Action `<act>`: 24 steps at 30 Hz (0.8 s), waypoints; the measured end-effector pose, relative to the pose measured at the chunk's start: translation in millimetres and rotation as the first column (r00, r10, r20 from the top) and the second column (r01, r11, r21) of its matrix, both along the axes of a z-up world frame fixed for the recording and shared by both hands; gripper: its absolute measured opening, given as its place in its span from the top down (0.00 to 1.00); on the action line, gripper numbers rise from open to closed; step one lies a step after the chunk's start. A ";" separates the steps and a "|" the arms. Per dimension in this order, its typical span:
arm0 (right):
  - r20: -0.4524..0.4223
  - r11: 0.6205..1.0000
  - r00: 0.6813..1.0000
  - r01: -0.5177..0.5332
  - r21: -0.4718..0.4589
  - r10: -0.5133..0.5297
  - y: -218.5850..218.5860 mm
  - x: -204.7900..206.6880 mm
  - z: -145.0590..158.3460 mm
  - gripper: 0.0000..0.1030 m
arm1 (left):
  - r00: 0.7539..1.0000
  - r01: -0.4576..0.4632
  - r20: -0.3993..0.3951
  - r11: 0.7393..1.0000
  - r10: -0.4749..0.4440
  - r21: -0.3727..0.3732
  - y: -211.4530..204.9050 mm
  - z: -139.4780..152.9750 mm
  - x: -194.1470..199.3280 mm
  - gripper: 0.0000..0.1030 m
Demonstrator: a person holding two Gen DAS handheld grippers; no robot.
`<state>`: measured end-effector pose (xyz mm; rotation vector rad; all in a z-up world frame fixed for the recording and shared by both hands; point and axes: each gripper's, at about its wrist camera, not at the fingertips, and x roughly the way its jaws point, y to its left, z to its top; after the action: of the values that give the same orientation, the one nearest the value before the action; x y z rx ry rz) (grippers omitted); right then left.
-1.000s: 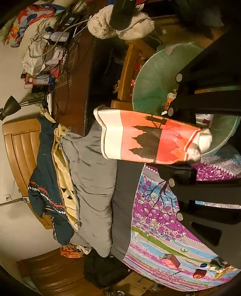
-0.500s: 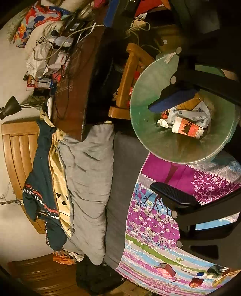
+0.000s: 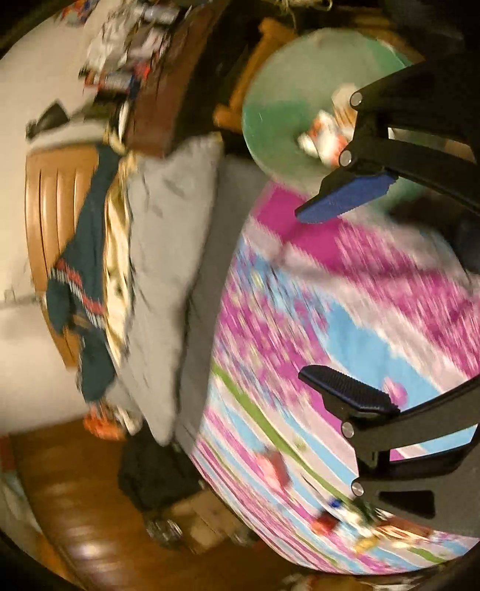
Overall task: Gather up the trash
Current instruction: 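Move both tools back over the trash on the bed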
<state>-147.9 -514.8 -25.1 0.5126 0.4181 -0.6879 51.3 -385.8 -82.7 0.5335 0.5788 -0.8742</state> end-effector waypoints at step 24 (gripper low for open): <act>-0.198 0.817 0.795 -0.539 0.204 0.574 195.7 272.4 -86.3 0.30 | 0.957 -0.273 -0.047 0.942 0.287 0.197 344.9 -57.6 280.2 0.26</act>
<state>124.6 -319.1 -111.4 0.4005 0.8243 -0.1415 331.5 -41.0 -140.3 0.5752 0.7913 -0.5730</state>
